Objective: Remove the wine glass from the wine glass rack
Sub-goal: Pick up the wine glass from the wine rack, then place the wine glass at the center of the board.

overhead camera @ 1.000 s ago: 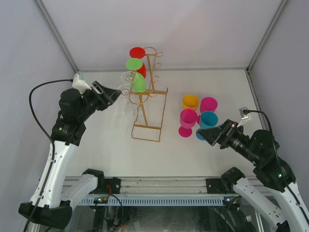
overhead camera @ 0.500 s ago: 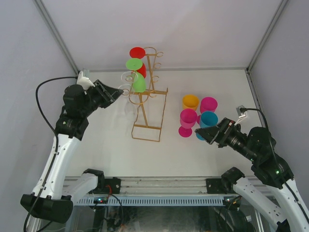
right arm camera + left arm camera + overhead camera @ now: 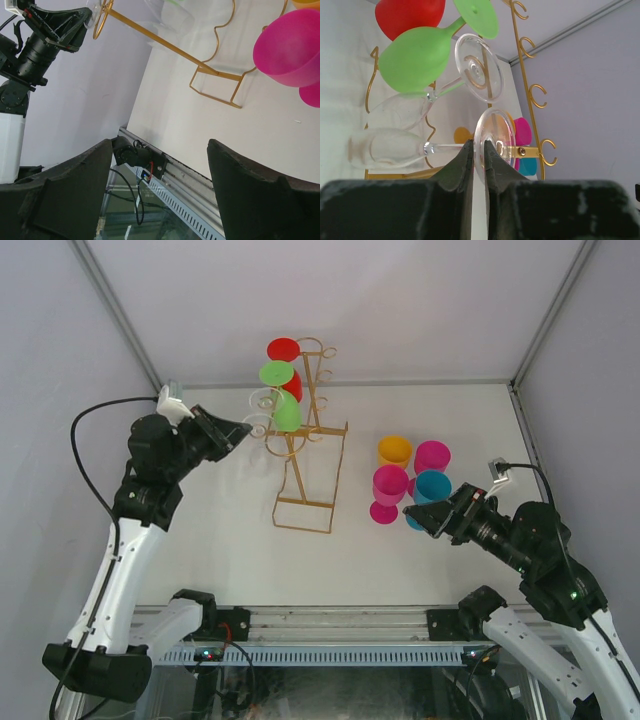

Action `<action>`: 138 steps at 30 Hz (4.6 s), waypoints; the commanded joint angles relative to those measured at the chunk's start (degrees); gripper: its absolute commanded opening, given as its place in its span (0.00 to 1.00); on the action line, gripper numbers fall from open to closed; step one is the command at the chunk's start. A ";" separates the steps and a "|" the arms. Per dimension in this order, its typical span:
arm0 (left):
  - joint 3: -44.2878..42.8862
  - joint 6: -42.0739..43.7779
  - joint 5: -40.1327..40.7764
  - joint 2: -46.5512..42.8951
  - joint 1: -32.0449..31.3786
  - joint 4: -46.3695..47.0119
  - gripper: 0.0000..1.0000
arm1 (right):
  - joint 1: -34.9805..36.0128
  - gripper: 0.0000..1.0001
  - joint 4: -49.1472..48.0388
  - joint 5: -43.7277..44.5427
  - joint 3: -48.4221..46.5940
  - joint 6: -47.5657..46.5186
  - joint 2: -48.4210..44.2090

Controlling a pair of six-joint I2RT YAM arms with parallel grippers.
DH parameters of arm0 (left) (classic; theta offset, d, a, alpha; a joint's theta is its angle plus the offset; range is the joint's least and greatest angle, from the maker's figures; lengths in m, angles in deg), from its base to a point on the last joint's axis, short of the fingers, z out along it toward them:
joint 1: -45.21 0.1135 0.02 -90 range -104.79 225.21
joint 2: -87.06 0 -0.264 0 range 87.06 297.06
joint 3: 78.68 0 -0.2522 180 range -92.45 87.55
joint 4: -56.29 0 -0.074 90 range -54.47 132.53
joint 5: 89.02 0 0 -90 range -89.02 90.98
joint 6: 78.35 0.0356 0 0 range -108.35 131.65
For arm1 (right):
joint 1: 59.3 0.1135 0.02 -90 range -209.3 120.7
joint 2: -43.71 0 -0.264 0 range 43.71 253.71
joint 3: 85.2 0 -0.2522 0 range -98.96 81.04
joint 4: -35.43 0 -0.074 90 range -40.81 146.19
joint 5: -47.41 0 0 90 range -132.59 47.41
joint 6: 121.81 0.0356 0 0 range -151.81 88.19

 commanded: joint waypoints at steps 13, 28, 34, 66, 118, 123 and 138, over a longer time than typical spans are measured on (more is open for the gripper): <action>-3.44 -0.24 0.55 -2.65 0.49 0.22 0.00 | 0.00 0.76 -1.23 0.58 0.13 0.78 -0.38; -2.54 -9.37 2.56 -3.39 0.61 6.37 0.00 | 0.00 0.76 -1.21 0.64 0.20 1.78 -0.75; -2.28 -11.40 3.22 -3.37 0.65 7.31 0.00 | 0.00 0.76 -0.90 0.63 0.16 1.88 -0.59; -1.87 -3.93 19.11 -12.77 0.60 -0.78 0.00 | 0.00 0.76 -1.96 0.38 0.74 1.57 -0.92; 22.90 -5.95 11.24 -18.20 -46.49 11.06 0.00 | 11.73 0.68 -26.25 -11.98 11.97 7.70 9.82; 22.72 -5.96 12.07 -17.69 -47.32 11.84 0.00 | 15.14 0.63 -29.09 -12.32 11.98 7.63 12.95; 23.43 -6.73 9.75 -17.02 -47.67 14.95 0.00 | 16.75 0.48 -32.97 -14.85 11.95 9.20 16.24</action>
